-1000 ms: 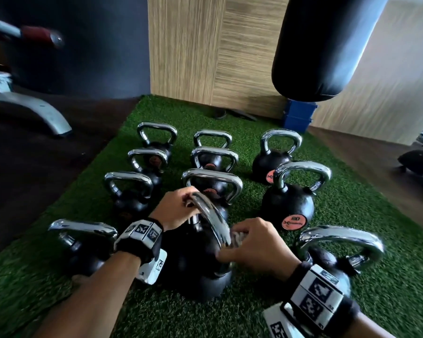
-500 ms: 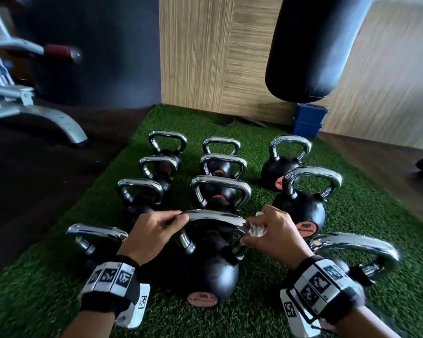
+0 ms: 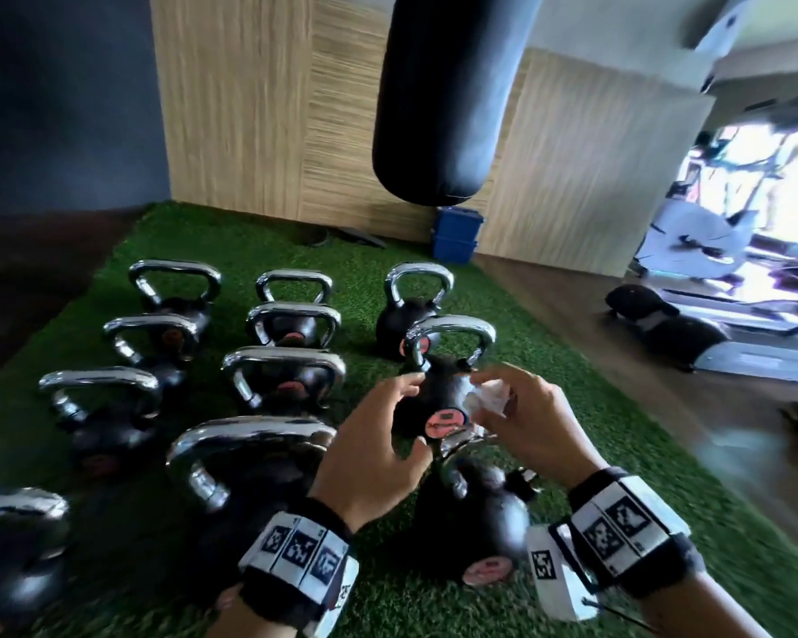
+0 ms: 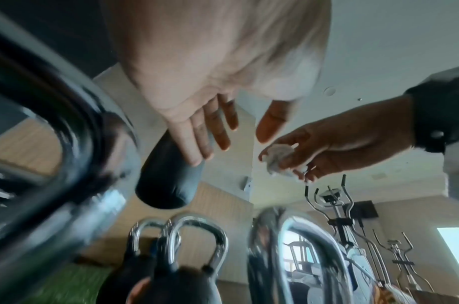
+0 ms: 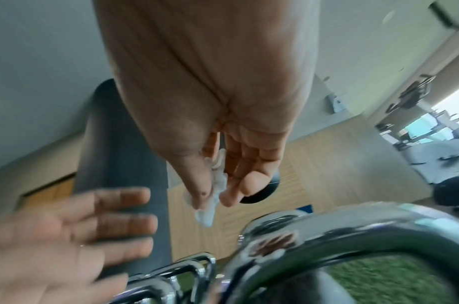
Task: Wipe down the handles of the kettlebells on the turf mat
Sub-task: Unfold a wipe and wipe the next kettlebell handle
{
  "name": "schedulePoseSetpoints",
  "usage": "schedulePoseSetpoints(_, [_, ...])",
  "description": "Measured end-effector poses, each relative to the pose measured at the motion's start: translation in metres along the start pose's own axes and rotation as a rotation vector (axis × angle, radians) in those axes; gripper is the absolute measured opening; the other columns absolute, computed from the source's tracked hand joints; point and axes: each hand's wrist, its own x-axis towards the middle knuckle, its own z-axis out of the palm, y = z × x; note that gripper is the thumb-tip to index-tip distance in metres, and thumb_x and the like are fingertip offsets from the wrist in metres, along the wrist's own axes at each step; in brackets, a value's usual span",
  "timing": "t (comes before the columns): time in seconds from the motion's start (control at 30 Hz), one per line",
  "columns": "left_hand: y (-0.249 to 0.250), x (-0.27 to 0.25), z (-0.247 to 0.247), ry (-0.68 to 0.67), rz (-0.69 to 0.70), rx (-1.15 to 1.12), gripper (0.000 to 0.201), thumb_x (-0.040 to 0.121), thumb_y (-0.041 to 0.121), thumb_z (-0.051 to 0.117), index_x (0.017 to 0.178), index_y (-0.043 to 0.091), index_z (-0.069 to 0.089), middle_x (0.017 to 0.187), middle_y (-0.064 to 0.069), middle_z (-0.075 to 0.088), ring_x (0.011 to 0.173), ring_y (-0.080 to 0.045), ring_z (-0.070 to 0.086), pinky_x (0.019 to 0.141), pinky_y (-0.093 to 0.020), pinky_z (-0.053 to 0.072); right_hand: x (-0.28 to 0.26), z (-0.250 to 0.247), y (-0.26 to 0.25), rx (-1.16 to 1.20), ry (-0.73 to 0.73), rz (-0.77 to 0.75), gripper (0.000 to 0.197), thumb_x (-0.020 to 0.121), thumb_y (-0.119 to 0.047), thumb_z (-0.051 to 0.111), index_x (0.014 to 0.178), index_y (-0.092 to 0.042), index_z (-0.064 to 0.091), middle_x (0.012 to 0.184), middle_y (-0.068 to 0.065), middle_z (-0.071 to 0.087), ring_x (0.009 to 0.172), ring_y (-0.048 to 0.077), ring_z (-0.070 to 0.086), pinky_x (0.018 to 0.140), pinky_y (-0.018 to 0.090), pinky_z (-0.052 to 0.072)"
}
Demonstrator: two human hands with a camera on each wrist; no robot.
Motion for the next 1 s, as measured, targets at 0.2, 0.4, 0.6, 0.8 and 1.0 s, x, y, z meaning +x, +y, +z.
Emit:
schedulePoseSetpoints(0.2, [-0.045,-0.010,0.092,-0.248,-0.481,-0.212,0.116,0.053,0.054,0.093,0.149,0.033,0.033,0.134,0.015,0.047,0.130,-0.005,0.048,0.112,-0.023,0.036,-0.015,-0.039,0.043,0.048,0.008,0.098,0.022,0.078,-0.032,0.083,0.097,-0.031,0.072,0.071,-0.013,0.069,0.056,-0.008,0.059,0.058,0.012,0.046])
schedulePoseSetpoints(0.4, [-0.074,-0.017,0.127,-0.186,-0.539,-0.091,0.056,0.049,0.082,0.075,0.078,0.036,0.071,0.081,0.024,0.073,0.083,0.005,0.067,0.086,-0.026,0.054,-0.008,-0.031,0.058,-0.045,0.015,0.078,0.028,0.069,-0.038,0.088,0.094,-0.028,0.077,0.090,-0.010,0.069,0.074,0.003,0.061,0.063,0.012,0.042])
schedulePoseSetpoints(0.6, [-0.065,-0.003,0.135,-0.335,-0.471,-0.089,0.067,0.058,0.081,0.063,0.101,0.032,0.075,0.091,0.010,0.078,0.093,-0.008,0.072,0.088,-0.029,0.053,-0.011,-0.012,0.058,-0.099,0.123,0.037,0.026,0.079,-0.020,0.081,0.104,-0.028,0.079,0.100,-0.005,0.075,0.077,0.001,0.061,0.067,-0.003,0.036])
schedulePoseSetpoints(0.8, [-0.070,-0.005,0.138,-0.291,-0.435,-0.045,0.081,0.059,0.087,0.051,0.120,0.038,0.072,0.096,0.005,0.078,0.094,-0.014,0.071,0.080,-0.024,0.052,-0.018,-0.012,0.045,-0.201,-0.089,-0.085,0.020,0.091,-0.030,0.071,0.108,-0.020,0.077,0.099,-0.001,0.061,0.083,0.010,0.060,0.070,0.023,0.051])
schedulePoseSetpoints(1.0, [-0.067,-0.006,0.135,-0.281,-0.461,-0.117,0.076,0.058,0.081,0.058,0.116,0.034,0.074,0.089,0.006,0.078,0.090,-0.014,0.072,0.083,-0.027,0.055,-0.022,-0.012,0.036,-0.208,-0.072,-0.104,0.017,0.095,-0.024,0.067,0.099,-0.013,0.079,0.100,-0.006,0.066,0.086,0.005,0.061,0.076,0.012,0.046])
